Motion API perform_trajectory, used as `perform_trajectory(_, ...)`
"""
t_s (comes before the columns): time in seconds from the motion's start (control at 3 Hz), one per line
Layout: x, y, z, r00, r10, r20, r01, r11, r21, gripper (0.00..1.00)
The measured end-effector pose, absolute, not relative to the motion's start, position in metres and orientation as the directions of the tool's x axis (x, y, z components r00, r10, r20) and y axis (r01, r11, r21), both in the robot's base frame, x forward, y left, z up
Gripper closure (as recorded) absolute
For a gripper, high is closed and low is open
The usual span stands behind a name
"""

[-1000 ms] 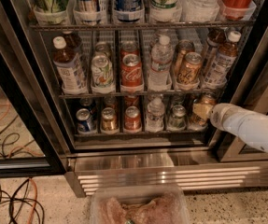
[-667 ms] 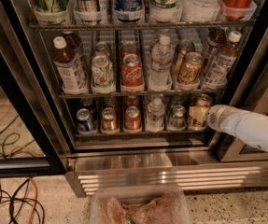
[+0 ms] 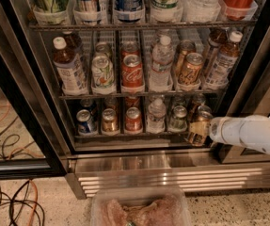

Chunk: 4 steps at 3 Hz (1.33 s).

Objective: Pick orange can from bottom shelf of fridge

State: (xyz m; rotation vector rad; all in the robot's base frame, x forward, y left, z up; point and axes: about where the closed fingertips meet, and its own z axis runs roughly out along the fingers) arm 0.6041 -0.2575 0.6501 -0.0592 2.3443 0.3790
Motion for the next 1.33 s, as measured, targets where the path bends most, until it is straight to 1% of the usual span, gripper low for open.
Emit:
perform_trajectory(0.33, 0.57, -0.244, 0.647, -0.799, 0.063, -0.599, -0.158, 0.938, 0.309, 1.0)
perform_trajectory(1.0, 0.556, -0.233, 0.635, -0.841, 0.042, -0.539, -0.173, 0.924, 0.342, 1.0)
perform_trajectory(1.33, 0.522, -0.206, 0.621, -0.895, 0.021, -0.445, -0.193, 0.882, 0.43, 1.0)
